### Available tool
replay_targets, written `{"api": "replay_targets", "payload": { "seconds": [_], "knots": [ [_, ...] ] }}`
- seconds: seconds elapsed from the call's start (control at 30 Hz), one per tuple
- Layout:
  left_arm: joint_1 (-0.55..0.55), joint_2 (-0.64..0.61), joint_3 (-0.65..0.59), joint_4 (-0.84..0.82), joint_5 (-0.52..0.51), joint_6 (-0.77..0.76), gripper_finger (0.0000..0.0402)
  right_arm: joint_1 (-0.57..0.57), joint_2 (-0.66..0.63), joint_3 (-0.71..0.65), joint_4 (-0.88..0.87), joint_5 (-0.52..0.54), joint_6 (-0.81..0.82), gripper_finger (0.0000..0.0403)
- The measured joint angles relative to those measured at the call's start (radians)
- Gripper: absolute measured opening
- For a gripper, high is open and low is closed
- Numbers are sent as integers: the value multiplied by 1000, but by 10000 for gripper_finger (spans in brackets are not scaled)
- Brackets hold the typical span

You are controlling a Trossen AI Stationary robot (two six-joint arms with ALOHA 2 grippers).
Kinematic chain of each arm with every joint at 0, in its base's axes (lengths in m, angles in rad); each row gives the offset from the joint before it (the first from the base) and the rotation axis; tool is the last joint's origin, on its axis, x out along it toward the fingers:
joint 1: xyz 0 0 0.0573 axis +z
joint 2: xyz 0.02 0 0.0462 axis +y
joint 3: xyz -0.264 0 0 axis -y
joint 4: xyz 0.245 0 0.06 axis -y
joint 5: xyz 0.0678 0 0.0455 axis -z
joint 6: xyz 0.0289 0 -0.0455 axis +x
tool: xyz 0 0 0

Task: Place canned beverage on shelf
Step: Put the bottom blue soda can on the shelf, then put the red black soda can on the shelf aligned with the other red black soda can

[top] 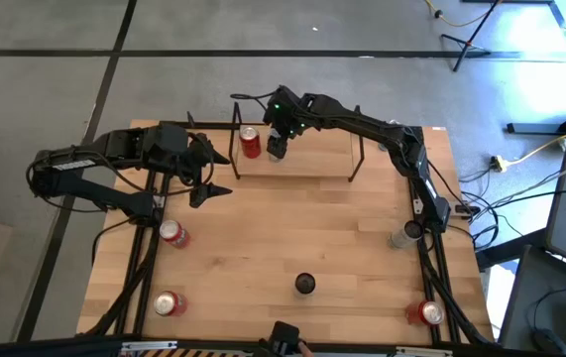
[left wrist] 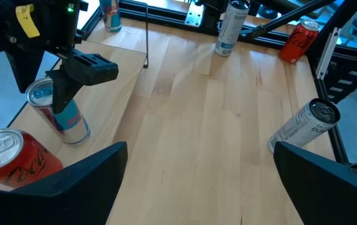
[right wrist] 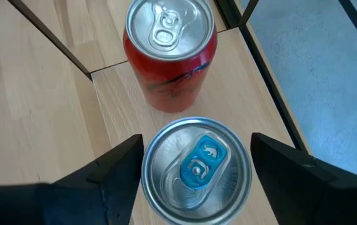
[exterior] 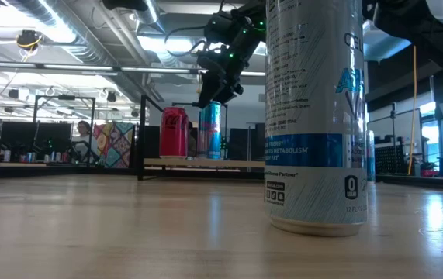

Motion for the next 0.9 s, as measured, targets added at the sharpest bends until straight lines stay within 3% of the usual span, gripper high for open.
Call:
{"api": "replay_targets", "payload": {
  "seconds": [0.2, 0.4, 0.7, 0.9],
  "knots": [
    [0, 0, 0, 0, -1, -1, 391, 0, -7, 36, -32, 0, -21, 284],
    [0, 0, 0, -1, -1, -1, 391, -2, -50, 194, -224, -15, -70, 284],
    [0, 0, 0, -1, -30, -2, 391, -133, -293, 68, -377, -69, -96, 285],
    [0, 0, 0, -2, -30, -1, 391, -287, -458, -114, -448, -51, -72, 285]
  ]
}}
